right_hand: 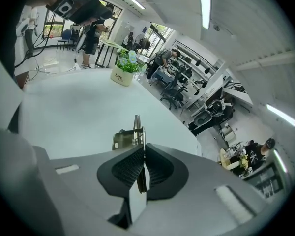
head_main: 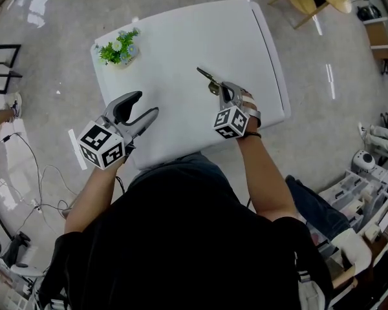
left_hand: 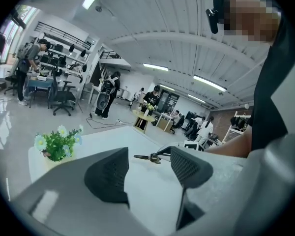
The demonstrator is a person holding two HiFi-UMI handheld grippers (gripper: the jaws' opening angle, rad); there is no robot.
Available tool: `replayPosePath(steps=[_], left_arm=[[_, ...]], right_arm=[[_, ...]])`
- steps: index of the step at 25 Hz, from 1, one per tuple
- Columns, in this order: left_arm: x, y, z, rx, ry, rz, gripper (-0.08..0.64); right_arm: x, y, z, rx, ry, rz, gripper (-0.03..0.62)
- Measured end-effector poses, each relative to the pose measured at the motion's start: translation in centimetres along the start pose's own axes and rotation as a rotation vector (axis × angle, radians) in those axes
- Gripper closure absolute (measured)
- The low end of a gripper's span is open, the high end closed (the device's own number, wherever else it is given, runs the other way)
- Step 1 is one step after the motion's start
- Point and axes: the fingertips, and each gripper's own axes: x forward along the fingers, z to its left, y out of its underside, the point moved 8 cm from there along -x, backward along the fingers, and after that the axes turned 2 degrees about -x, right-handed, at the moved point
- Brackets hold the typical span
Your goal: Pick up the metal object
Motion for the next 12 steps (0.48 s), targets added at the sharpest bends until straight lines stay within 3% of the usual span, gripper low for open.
replayPosePath(steps=[12], left_arm=[[-1.6,-0.4,-2.3,0.055,0.048,-0.001,0.175]], right_arm=[[-5.0,0.1,0.1,0.053,0.075,-0.008,0.560]])
